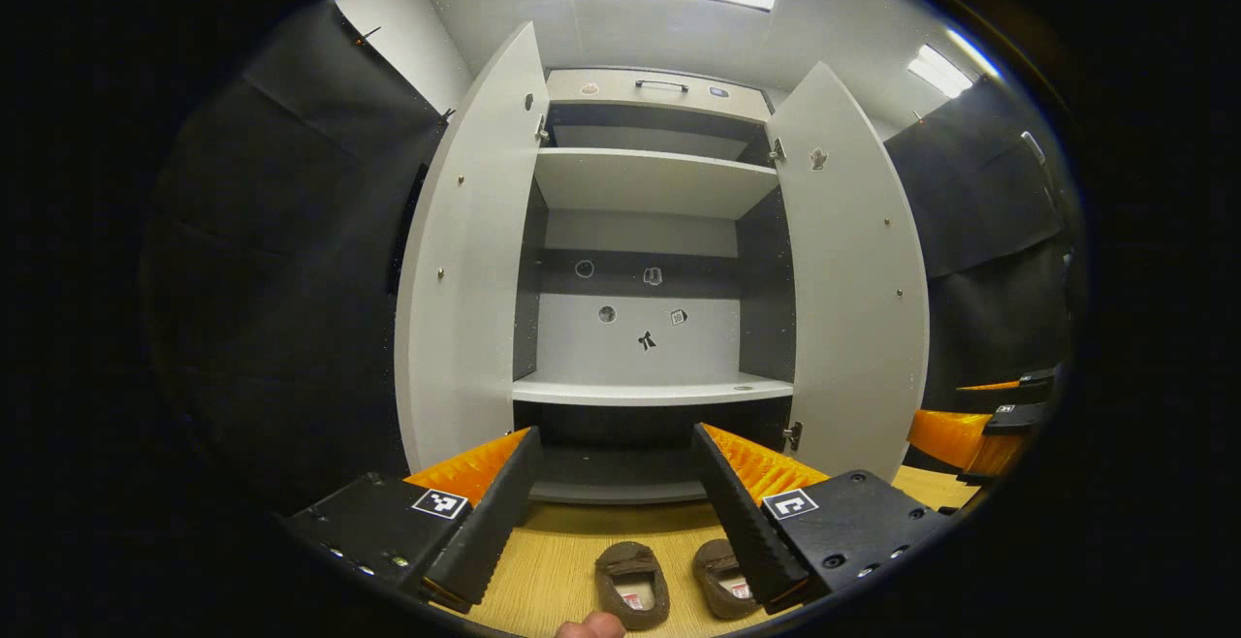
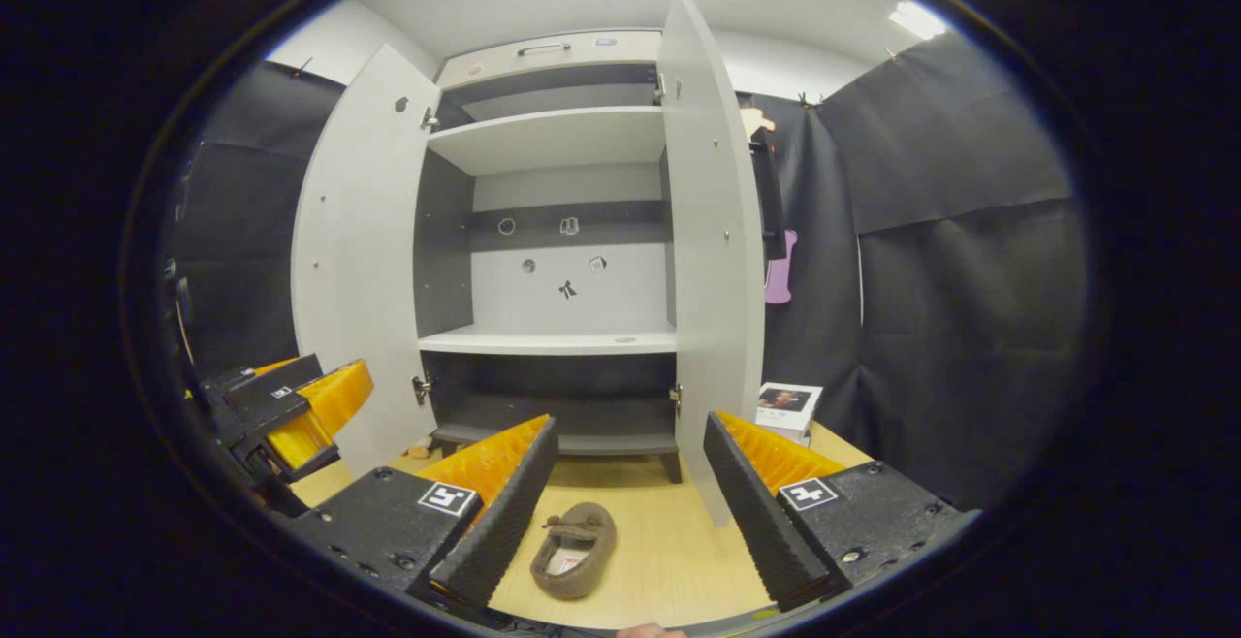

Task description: Grab one shoe with the right hand and put it into the shoe cabinet, grab the other shoe with the left hand and put it into the shoe cabinet; then close the right door with the right hand and the left door with the left hand.

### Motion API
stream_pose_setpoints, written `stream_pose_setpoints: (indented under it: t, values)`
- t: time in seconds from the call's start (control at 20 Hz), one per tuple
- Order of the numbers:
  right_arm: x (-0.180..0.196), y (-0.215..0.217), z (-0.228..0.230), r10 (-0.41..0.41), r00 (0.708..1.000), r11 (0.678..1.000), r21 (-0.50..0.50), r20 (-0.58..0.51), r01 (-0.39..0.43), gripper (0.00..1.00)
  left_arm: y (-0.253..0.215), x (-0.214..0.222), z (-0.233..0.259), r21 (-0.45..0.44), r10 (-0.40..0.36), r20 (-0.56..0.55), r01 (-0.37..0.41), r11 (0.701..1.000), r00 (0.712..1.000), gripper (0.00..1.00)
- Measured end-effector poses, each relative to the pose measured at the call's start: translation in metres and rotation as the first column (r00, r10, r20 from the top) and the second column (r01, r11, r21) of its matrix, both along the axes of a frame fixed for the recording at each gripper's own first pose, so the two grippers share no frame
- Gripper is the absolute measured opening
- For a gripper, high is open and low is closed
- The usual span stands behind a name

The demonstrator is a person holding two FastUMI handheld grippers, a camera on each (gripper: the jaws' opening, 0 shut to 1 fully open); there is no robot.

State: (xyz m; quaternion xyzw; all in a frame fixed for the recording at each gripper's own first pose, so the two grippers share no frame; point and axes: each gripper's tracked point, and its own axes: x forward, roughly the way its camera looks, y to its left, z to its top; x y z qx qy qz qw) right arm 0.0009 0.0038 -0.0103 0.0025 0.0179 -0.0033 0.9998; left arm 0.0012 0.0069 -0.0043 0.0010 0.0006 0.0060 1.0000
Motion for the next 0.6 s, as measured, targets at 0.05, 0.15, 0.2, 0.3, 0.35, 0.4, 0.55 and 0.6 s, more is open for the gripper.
stream_pose_setpoints:
  t: [0.05, 0.15, 0.2, 0.3, 0.35, 0.4, 0.55, 0.6]
  values:
    - [0.000, 0.001, -0.002, 0.004, 1.000, 1.000, -0.001, -0.005, -0.004, 0.99, 0.001, -0.001, -0.001, -0.004, 0.005, -0.003, -0.005, 1.000, 1.000, 0.95]
    - [0.000, 0.004, -0.006, 0.011, 1.000, 1.000, -0.007, -0.016, -0.012, 0.99, 0.001, -0.001, 0.000, -0.010, 0.007, -0.001, -0.007, 1.000, 1.000, 0.95]
    - [0.000, 0.005, -0.006, 0.015, 1.000, 1.000, -0.009, -0.020, -0.015, 0.94, 0.001, -0.001, 0.001, -0.012, 0.007, 0.002, -0.007, 1.000, 1.000, 0.99]
    - [0.002, 0.007, -0.005, 0.022, 1.000, 1.000, -0.011, -0.019, -0.022, 0.94, 0.002, -0.001, 0.002, -0.013, 0.008, 0.001, -0.008, 1.000, 1.000, 0.94]
    - [0.003, 0.008, -0.005, 0.027, 0.999, 1.000, -0.013, -0.017, -0.027, 0.94, 0.003, -0.001, 0.001, -0.011, 0.011, -0.004, -0.011, 1.000, 1.000, 0.95]
    - [0.004, 0.009, -0.004, 0.030, 0.999, 0.999, -0.014, -0.015, -0.030, 0.94, 0.004, -0.002, 0.000, -0.010, 0.014, -0.006, -0.014, 1.000, 1.000, 0.95]
    - [0.007, 0.013, -0.005, 0.040, 0.999, 0.999, -0.017, -0.013, -0.040, 0.94, 0.006, -0.004, 0.000, -0.011, 0.019, -0.007, -0.019, 1.000, 1.000, 0.99]
    - [0.008, 0.014, -0.005, 0.044, 0.999, 0.999, -0.018, -0.014, -0.044, 0.94, 0.007, -0.004, 0.001, -0.010, 0.019, -0.007, -0.019, 1.000, 1.000, 0.99]
